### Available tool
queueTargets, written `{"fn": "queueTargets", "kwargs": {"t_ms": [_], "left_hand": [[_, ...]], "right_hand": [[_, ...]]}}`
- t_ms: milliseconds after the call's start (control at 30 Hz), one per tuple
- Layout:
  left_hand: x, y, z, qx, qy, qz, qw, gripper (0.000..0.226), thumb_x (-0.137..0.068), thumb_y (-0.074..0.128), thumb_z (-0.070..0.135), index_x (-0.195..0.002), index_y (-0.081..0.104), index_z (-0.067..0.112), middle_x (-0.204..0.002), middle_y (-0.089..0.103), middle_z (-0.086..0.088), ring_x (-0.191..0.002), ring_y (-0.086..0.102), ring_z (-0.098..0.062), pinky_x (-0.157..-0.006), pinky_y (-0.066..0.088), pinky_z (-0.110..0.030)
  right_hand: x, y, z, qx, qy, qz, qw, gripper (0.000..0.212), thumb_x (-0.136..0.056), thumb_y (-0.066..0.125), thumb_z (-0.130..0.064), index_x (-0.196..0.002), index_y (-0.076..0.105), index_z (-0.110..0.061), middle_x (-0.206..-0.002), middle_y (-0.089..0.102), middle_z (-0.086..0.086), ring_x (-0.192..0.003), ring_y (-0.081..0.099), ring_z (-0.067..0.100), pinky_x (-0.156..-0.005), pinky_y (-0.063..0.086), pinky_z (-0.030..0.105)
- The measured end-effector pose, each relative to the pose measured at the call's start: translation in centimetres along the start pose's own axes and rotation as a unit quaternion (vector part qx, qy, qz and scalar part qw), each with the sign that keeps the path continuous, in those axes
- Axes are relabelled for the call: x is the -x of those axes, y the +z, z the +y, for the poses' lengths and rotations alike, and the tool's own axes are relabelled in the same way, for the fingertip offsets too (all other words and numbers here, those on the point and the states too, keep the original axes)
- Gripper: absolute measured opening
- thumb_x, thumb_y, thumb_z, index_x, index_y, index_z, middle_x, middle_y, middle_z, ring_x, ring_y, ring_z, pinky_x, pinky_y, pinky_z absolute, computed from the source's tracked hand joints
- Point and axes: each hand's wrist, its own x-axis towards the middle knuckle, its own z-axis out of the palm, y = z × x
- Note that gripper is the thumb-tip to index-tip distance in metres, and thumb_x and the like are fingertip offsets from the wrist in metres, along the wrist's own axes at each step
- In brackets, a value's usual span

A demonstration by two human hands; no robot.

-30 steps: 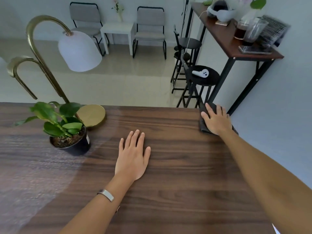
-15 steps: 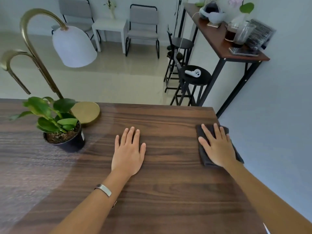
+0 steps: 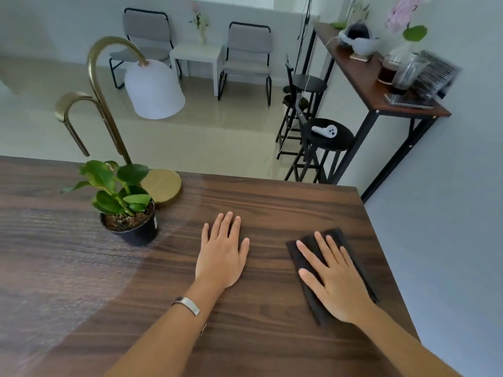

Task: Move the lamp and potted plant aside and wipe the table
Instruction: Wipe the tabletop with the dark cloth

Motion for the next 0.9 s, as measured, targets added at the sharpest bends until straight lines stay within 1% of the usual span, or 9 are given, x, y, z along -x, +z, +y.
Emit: {"fn": "queueTargets", "kwargs": {"t_ms": [133, 267, 400, 533, 600, 667, 767, 833, 900], "left_hand": [[-0.5, 0.1, 0.2, 0.005, -0.003, 0.007, 1.000, 0.061, -0.097, 0.012, 0.049, -0.150, 0.019, 0.020, -0.160, 0.019, -0.003, -0.148, 0.009, -0.021, -0.118, 0.006, -0.045], [-0.5, 0.0, -0.1, 0.038, 0.001, 0.001, 0.999, 0.059, -0.098, 0.016, 0.048, -0.149, 0.023, 0.018, -0.159, 0.020, -0.003, -0.148, 0.007, -0.019, -0.118, 0.002, -0.044], [0.3, -1.4, -0.5, 0.151, 0.010, 0.043, 0.988, 0.046, -0.100, 0.033, 0.036, -0.141, 0.041, 0.016, -0.153, 0.035, -0.001, -0.146, 0.017, -0.014, -0.121, 0.006, -0.045], [4.1, -4.1, -2.2, 0.211, 0.026, 0.167, 0.963, 0.033, -0.096, 0.050, 0.025, -0.126, 0.058, 0.015, -0.133, 0.056, -0.002, -0.129, 0.046, -0.016, -0.109, 0.036, -0.044], [6.5, -5.2, -4.3, 0.213, 0.029, 0.258, 0.942, 0.024, -0.094, 0.055, 0.023, -0.115, 0.062, 0.016, -0.119, 0.059, 0.001, -0.115, 0.054, -0.014, -0.095, 0.046, -0.038], [8.6, -6.3, -6.5, 0.226, -0.036, 0.347, 0.909, 0.022, -0.091, 0.058, 0.025, -0.111, 0.055, 0.017, -0.116, 0.053, 0.001, -0.112, 0.049, -0.012, -0.093, 0.044, -0.035], [9.3, -7.7, -9.6, 0.264, -0.203, 0.428, 0.840, 0.053, -0.080, 0.070, 0.029, -0.121, 0.039, 0.016, -0.124, 0.041, -0.009, -0.121, 0.041, -0.023, -0.105, 0.037, -0.040], [8.2, -8.4, -11.4, 0.286, -0.268, 0.399, 0.829, 0.090, -0.069, 0.081, 0.030, -0.137, 0.026, 0.011, -0.135, 0.035, -0.014, -0.130, 0.034, -0.027, -0.113, 0.030, -0.041], [6.8, -8.7, -12.7, 0.350, -0.274, 0.326, 0.834, 0.122, -0.060, 0.088, 0.036, -0.148, 0.006, 0.012, -0.148, 0.027, -0.013, -0.139, 0.025, -0.023, -0.116, 0.023, -0.037]], "right_hand": [[-3.6, -2.1, 4.7, 0.025, 0.101, 0.006, 0.995, 0.061, -0.092, 0.004, -0.072, -0.150, 0.000, -0.054, -0.165, -0.002, -0.003, -0.152, -0.002, 0.023, -0.122, 0.002, 0.042], [-14.1, -3.8, 2.0, -0.027, 0.256, -0.001, 0.966, 0.065, -0.094, 0.011, -0.067, -0.154, 0.005, -0.042, -0.165, -0.002, 0.010, -0.150, -0.002, 0.035, -0.121, 0.001, 0.053], [-13.3, -1.6, -6.5, -0.012, 0.113, -0.020, 0.993, 0.060, -0.097, 0.013, -0.061, -0.154, 0.000, -0.044, -0.165, -0.005, 0.007, -0.151, -0.005, 0.031, -0.121, -0.002, 0.048], [-3.1, 1.0, -9.0, 0.022, -0.041, -0.010, 0.999, 0.059, -0.092, 0.001, -0.069, -0.149, -0.005, -0.054, -0.163, -0.010, -0.005, -0.151, -0.008, 0.021, -0.121, -0.003, 0.039], [-1.3, 0.7, -8.0, 0.013, -0.069, -0.032, 0.997, 0.058, -0.089, -0.001, -0.073, -0.146, -0.002, -0.060, -0.163, -0.009, -0.010, -0.150, -0.012, 0.016, -0.120, -0.005, 0.035], [-3.9, -0.2, -7.4, 0.022, -0.049, -0.025, 0.998, 0.058, -0.091, 0.002, -0.072, -0.147, 0.000, -0.058, -0.164, -0.005, -0.006, -0.151, -0.009, 0.019, -0.122, -0.001, 0.038], [-11.4, -1.7, -10.4, 0.007, 0.082, -0.017, 0.996, 0.060, -0.095, 0.011, -0.065, -0.152, 0.003, -0.048, -0.166, -0.003, 0.006, -0.152, -0.003, 0.029, -0.122, 0.002, 0.049], [-15.5, -1.6, -14.2, -0.015, 0.134, -0.025, 0.991, 0.060, -0.097, 0.013, -0.062, -0.154, 0.004, -0.044, -0.165, -0.004, 0.010, -0.151, -0.005, 0.033, -0.121, -0.001, 0.052], [-16.6, -0.8, -18.5, -0.018, 0.101, -0.037, 0.994, 0.060, -0.098, 0.013, -0.061, -0.154, 0.003, -0.043, -0.165, -0.005, 0.011, -0.151, -0.006, 0.034, -0.121, -0.002, 0.052]]}}
